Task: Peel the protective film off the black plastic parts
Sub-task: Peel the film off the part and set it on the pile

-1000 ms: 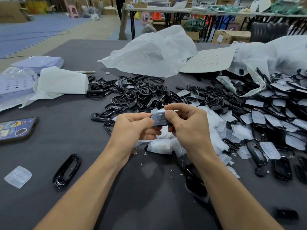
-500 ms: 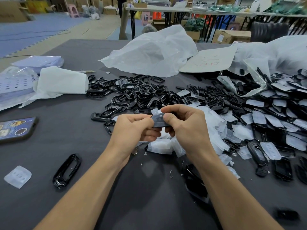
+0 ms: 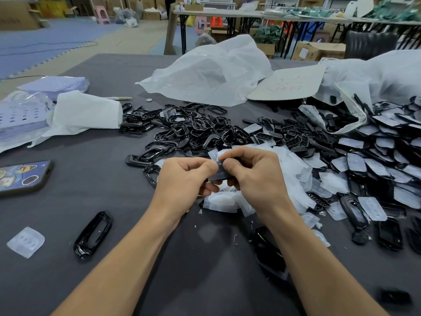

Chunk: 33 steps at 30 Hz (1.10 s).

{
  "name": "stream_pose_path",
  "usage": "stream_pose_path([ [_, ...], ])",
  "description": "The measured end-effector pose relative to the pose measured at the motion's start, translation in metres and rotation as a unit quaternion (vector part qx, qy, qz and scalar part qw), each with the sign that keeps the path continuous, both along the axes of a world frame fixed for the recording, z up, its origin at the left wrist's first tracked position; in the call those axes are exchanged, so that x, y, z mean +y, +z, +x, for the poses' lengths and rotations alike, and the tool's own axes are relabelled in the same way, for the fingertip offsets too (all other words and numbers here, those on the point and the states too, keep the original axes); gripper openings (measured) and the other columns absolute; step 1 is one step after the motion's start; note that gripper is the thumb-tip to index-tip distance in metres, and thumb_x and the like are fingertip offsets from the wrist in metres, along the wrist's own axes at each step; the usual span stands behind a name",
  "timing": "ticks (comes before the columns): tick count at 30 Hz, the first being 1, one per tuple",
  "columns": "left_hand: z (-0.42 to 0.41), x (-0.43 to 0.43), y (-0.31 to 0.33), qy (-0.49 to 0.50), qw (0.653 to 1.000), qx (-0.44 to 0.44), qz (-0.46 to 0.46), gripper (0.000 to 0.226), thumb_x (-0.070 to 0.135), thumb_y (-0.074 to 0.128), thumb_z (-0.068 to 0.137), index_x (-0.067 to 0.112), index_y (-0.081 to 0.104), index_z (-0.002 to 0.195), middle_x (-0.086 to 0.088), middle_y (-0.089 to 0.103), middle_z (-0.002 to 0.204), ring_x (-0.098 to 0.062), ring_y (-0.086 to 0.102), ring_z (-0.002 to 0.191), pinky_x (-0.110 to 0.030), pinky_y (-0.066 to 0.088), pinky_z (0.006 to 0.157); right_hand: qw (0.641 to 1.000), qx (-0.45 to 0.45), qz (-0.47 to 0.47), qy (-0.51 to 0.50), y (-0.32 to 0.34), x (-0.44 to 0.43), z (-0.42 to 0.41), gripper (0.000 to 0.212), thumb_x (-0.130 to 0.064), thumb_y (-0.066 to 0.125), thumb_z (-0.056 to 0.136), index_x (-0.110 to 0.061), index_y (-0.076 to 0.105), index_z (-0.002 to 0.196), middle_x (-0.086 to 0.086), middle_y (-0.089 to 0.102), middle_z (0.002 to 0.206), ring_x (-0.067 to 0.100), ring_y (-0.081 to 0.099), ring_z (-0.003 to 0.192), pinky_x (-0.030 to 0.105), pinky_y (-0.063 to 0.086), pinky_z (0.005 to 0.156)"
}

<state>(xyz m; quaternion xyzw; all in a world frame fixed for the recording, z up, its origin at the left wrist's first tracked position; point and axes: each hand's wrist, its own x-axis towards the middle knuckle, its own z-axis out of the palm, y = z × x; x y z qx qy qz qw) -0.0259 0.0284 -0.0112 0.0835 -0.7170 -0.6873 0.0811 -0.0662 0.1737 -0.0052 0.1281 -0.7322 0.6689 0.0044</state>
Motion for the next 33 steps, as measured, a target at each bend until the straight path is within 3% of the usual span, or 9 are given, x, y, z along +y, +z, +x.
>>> stream_pose_path([
  [6, 0.0, 0.002, 0.0, 0.023, 0.999, 0.029, -0.025, 0.03, 0.008, 0.07, 0.095, 0.025, 0.085, 0.076, -0.003, 0.077, 0.068, -0.016, 0.071, 0.053, -0.019, 0.052, 0.049, 1.0, -0.013, -0.001, 0.006, -0.001, -0.003, 0.001, 0.034, 0.004, 0.066, 0.089, -0.023, 0.078, 0.072, 0.001, 0.073, 0.066, 0.012, 0.065, 0.056, 0.019, 0.048, 0.052],
  [10, 0.0, 0.003, -0.001, 0.032, 0.996, 0.065, -0.048, 0.041, 0.004, 0.071, 0.093, 0.036, 0.083, 0.071, 0.0, 0.076, 0.064, -0.014, 0.07, 0.051, -0.024, 0.056, 0.048, 1.0, -0.024, -0.008, 0.011, -0.002, -0.003, 0.002, 0.035, 0.003, 0.06, 0.095, -0.02, 0.077, 0.075, 0.008, 0.077, 0.074, 0.031, 0.074, 0.071, 0.027, 0.052, 0.058],
  [15, 0.0, 0.004, 0.0, 0.055, 0.994, 0.081, -0.058, 0.046, 0.006, 0.071, 0.094, 0.044, 0.081, 0.071, 0.003, 0.078, 0.069, -0.018, 0.073, 0.054, -0.026, 0.059, 0.051, 0.999, -0.022, -0.029, 0.017, -0.001, 0.0, 0.002, 0.023, -0.002, 0.064, 0.093, -0.02, 0.077, 0.087, 0.006, 0.074, 0.069, 0.017, 0.063, 0.054, 0.027, 0.05, 0.051],
  [18, -0.001, 0.003, -0.001, 0.066, 0.994, 0.07, -0.054, 0.038, 0.007, 0.07, 0.095, 0.035, 0.083, 0.072, 0.0, 0.077, 0.067, -0.017, 0.072, 0.053, -0.023, 0.056, 0.047, 0.999, -0.017, -0.029, 0.027, -0.001, 0.003, 0.001, 0.03, 0.003, 0.063, 0.082, -0.02, 0.075, 0.098, 0.008, 0.071, 0.067, 0.02, 0.064, 0.055, 0.03, 0.053, 0.055],
  [21, 0.0, 0.002, -0.001, 0.061, 0.997, 0.032, -0.032, 0.027, 0.014, 0.07, 0.095, 0.027, 0.083, 0.075, -0.001, 0.076, 0.065, -0.012, 0.07, 0.05, -0.015, 0.044, 0.038, 1.0, -0.008, -0.02, 0.017, -0.003, 0.004, -0.001, 0.035, 0.01, 0.061, 0.082, -0.021, 0.076, 0.089, 0.006, 0.07, 0.063, 0.02, 0.063, 0.053, 0.031, 0.053, 0.054],
  [25, -0.002, -0.004, 0.001, 0.022, 0.999, -0.006, 0.039, 0.016, 0.025, 0.072, 0.088, 0.019, 0.084, 0.081, -0.01, 0.078, 0.076, -0.019, 0.071, 0.059, -0.029, 0.056, 0.058, 1.0, -0.001, -0.024, 0.001, -0.004, 0.005, -0.003, 0.035, 0.01, 0.062, 0.084, -0.021, 0.077, 0.085, 0.014, 0.072, 0.068, 0.021, 0.061, 0.052, 0.038, 0.054, 0.055],
  [29, -0.004, -0.009, -0.001, -0.004, 0.999, -0.027, 0.042, 0.018, 0.004, 0.07, 0.089, 0.011, 0.083, 0.079, -0.012, 0.077, 0.075, -0.017, 0.071, 0.059, -0.023, 0.056, 0.055, 1.0, 0.002, -0.027, -0.003, -0.005, 0.007, -0.005, 0.035, 0.011, 0.061, 0.083, -0.02, 0.077, 0.084, 0.007, 0.068, 0.061, 0.019, 0.059, 0.05, 0.031, 0.05, 0.052],
  [33, -0.002, -0.007, -0.001, -0.021, 0.998, -0.036, 0.036, 0.022, -0.002, 0.068, 0.091, 0.009, 0.083, 0.079, -0.01, 0.076, 0.072, -0.016, 0.07, 0.059, -0.02, 0.055, 0.053, 1.0, 0.0, -0.025, 0.002, -0.004, 0.007, -0.005, 0.035, 0.012, 0.061, 0.083, -0.02, 0.077, 0.084, 0.002, 0.067, 0.06, 0.017, 0.058, 0.05, 0.029, 0.05, 0.053],
])
